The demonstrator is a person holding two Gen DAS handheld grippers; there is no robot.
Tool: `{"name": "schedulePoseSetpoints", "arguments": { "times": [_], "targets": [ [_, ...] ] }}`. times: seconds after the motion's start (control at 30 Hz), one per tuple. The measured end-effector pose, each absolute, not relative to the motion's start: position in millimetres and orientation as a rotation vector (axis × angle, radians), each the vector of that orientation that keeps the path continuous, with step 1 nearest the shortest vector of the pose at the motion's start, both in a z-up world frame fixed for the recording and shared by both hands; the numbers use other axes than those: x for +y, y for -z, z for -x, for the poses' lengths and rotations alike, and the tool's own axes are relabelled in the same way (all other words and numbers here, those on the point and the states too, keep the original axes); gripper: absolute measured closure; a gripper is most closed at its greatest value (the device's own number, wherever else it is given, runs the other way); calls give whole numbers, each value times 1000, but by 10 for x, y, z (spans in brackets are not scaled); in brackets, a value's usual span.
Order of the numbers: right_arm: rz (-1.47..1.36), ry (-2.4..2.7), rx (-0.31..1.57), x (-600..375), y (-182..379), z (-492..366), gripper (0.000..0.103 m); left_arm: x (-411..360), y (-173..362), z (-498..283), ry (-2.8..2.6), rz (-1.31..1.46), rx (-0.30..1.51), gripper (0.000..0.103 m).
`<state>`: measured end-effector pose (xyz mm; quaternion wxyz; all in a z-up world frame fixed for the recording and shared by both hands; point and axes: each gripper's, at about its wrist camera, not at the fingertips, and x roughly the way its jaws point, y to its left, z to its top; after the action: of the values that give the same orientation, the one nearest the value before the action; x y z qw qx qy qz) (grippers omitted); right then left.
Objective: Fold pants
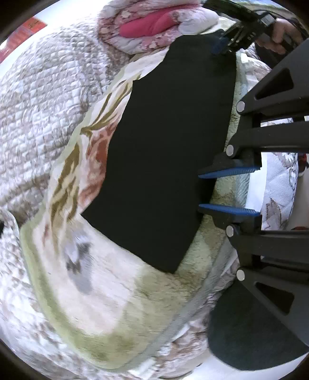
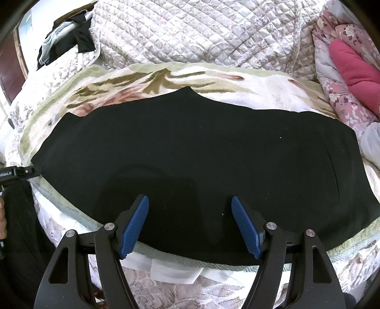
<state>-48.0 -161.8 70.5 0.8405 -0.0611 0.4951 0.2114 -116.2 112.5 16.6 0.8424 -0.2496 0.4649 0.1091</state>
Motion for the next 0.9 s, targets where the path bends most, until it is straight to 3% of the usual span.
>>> {"name": "schedulePoseSetpoints", "arguments": {
  "times": [0.2, 0.7, 0.87, 0.9],
  "targets": [
    [118, -449, 1041, -1629, -718, 460, 31, 1185, -85, 1155, -247, 615, 982, 66],
    [117, -461, 1006, -1619, -793, 466, 31, 1311, -30, 1015, -331, 617, 874, 60],
    [103, -449, 999, -1659, -813, 459, 31, 1365, -23, 874, -346, 561, 826, 63],
    [101, -447, 998, -1668, -816, 457, 31, 1378, -33, 854, -355, 553, 825, 74]
  ]
}}
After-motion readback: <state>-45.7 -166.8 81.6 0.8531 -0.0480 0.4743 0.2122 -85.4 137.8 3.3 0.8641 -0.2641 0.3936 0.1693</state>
